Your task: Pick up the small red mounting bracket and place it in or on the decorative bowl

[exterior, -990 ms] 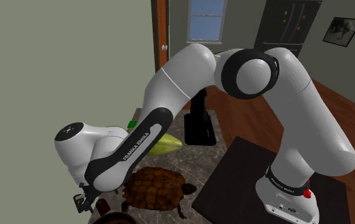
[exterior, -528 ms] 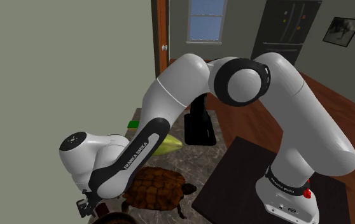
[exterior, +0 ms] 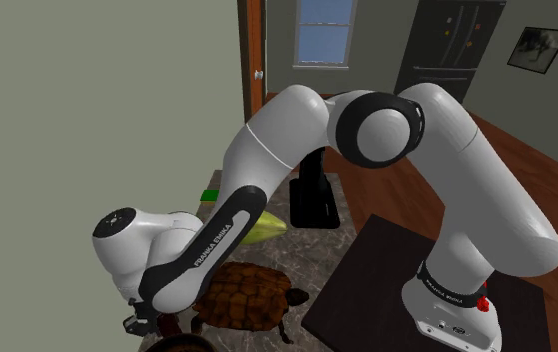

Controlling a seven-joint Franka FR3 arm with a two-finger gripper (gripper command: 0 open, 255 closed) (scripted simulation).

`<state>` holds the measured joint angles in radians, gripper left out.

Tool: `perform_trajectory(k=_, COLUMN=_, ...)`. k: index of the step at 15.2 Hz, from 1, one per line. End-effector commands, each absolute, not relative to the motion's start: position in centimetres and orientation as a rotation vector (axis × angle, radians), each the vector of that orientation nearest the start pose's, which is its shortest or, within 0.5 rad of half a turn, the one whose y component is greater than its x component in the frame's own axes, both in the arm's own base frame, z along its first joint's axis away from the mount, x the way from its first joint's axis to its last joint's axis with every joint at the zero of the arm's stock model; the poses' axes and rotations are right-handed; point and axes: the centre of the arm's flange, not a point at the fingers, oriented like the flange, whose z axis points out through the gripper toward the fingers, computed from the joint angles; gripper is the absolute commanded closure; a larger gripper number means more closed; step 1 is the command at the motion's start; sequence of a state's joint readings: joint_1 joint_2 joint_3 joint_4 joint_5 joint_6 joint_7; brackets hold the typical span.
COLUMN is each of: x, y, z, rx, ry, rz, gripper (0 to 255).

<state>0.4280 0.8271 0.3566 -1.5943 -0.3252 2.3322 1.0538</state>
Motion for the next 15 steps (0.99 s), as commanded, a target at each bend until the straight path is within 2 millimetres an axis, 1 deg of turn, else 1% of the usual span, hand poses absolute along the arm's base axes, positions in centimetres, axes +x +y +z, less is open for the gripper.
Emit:
perform_trajectory(k=1, x=51.2, y=46.0, z=16.3, rx=-3.137, ry=0.224, rz=0.067, gripper=255)
perform_trajectory(k=8, x=51.2, y=46.0, z=16.3, rx=-3.137, ry=0.224, rz=0.067, gripper=255)
perform_trajectory(k=15, x=51.2, y=46.0, z=20.0, rx=-3.137, ry=0.224, rz=0.067, gripper=255)
